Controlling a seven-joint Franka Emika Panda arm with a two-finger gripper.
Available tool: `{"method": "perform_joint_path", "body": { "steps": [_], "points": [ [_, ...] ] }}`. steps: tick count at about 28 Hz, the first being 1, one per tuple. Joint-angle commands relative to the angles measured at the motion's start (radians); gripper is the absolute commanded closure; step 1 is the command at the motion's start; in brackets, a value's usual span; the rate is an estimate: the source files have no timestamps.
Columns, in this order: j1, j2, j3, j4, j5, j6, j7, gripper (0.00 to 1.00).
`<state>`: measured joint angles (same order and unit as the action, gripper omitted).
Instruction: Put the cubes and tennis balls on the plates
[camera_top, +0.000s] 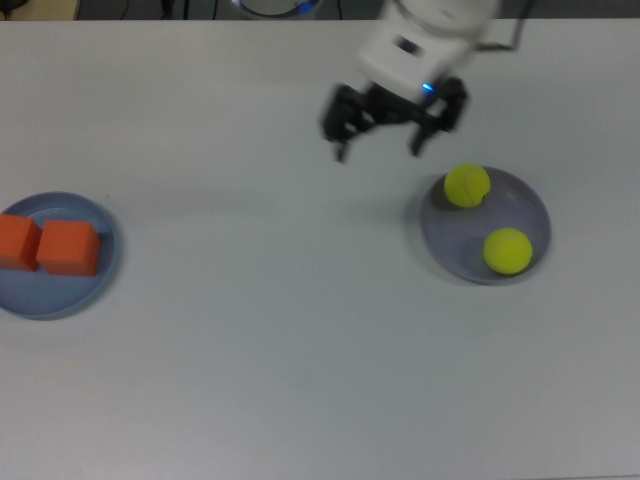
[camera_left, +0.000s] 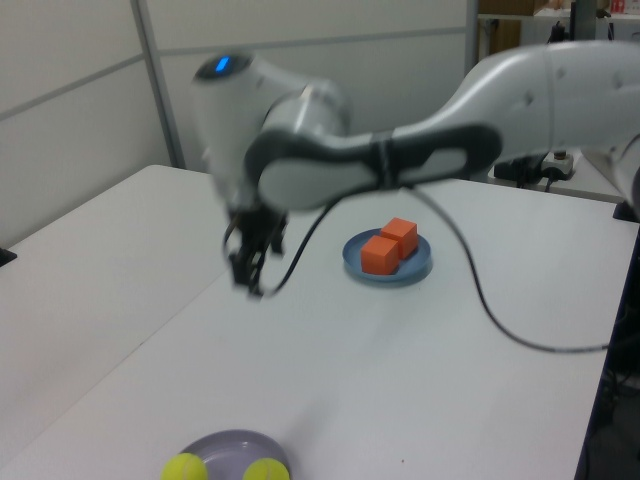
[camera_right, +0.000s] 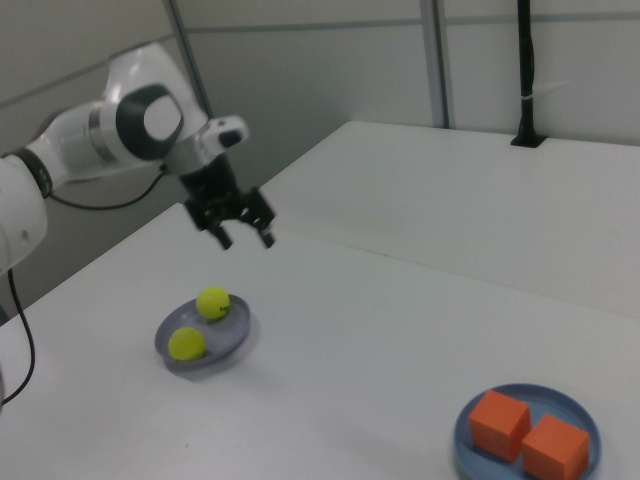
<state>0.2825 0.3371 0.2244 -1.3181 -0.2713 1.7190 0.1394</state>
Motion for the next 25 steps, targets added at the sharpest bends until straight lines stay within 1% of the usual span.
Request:
{"method": "perform_joint_path", "body": {
  "steps": [1, 3, 6, 7, 9, 12, 14, 19, 22, 25],
  "points": [
    [-0.018, -0.078, -0.137, -0.041, 0.046, -0.013, -0.113, 0.0],
    [-0.04, -0.093, -0.154, -0.041, 0.066, -0.015, -0.132, 0.0],
    [-0.072, -0.118, -0.175, -0.036, 0.109, -0.019, -0.142, 0.0],
    [-0.091, -0.13, -0.195, -0.036, 0.151, -0.041, -0.147, 0.0],
    [-0.111, -0.139, -0.209, -0.036, 0.184, -0.064, -0.155, 0.0],
    [-0.137, -0.151, -0.226, -0.036, 0.19, -0.1, -0.164, 0.0],
    [-0.158, -0.155, -0.244, -0.036, 0.193, -0.139, -0.196, 0.0],
    [-0.212, -0.184, -0.247, -0.036, 0.196, -0.141, -0.218, 0.0],
    [-0.23, -0.184, -0.247, -0.036, 0.195, -0.141, -0.219, 0.0],
    [-0.243, -0.191, -0.249, -0.036, 0.182, -0.141, -0.219, 0.0]
  ]
}}
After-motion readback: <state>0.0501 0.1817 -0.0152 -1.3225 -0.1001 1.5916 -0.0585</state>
